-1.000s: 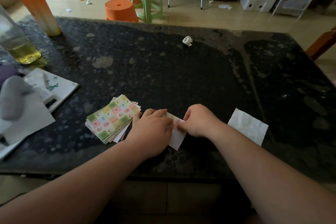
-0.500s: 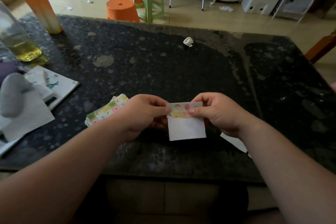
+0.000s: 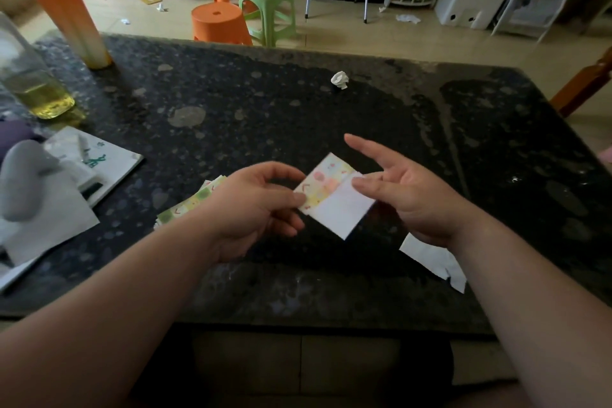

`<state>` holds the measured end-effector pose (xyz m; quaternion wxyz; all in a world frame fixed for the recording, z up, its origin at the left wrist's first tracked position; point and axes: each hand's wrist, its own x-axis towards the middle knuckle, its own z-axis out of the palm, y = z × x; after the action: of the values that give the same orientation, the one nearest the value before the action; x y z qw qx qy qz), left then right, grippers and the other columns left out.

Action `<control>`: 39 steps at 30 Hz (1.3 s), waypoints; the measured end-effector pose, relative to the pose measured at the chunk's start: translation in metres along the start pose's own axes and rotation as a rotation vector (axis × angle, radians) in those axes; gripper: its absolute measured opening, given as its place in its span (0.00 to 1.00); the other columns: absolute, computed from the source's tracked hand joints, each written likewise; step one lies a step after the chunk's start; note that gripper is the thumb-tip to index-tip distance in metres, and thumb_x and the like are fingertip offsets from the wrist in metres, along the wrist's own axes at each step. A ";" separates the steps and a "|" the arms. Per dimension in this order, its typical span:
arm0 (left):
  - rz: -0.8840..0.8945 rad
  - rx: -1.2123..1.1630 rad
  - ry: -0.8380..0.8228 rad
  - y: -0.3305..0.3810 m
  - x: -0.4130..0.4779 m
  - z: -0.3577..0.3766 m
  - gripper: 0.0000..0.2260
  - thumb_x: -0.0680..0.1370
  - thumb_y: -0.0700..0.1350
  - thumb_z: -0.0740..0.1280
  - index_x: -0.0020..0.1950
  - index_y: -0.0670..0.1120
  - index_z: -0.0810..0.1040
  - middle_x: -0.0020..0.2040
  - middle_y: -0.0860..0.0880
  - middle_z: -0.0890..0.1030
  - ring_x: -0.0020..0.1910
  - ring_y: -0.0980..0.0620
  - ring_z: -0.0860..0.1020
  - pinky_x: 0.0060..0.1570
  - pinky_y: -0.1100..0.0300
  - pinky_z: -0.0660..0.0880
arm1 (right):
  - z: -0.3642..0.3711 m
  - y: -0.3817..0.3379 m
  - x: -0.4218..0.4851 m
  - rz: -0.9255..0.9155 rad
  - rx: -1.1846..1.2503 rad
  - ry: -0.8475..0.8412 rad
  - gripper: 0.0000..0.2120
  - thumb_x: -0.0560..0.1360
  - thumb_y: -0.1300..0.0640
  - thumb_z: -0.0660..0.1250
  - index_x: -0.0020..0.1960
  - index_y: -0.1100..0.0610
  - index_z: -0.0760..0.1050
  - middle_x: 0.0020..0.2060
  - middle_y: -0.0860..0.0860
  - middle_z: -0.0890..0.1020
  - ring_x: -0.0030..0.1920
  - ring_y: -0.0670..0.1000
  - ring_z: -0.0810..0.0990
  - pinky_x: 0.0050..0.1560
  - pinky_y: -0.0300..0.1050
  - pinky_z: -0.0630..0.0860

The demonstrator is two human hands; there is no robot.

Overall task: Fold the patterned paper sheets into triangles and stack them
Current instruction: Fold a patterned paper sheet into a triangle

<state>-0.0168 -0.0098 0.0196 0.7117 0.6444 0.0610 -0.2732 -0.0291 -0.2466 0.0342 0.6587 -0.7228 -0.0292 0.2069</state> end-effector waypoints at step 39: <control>0.469 0.629 0.238 -0.005 -0.001 -0.002 0.04 0.77 0.53 0.72 0.43 0.58 0.84 0.39 0.54 0.84 0.36 0.51 0.80 0.38 0.47 0.78 | -0.004 0.015 0.007 -0.112 -0.043 0.261 0.13 0.70 0.54 0.76 0.49 0.62 0.85 0.45 0.57 0.88 0.47 0.52 0.86 0.49 0.44 0.82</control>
<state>-0.0190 -0.0076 0.0150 0.5111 0.8539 -0.0924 -0.0324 -0.0255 -0.2498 0.0181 0.6517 -0.7548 0.0120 0.0738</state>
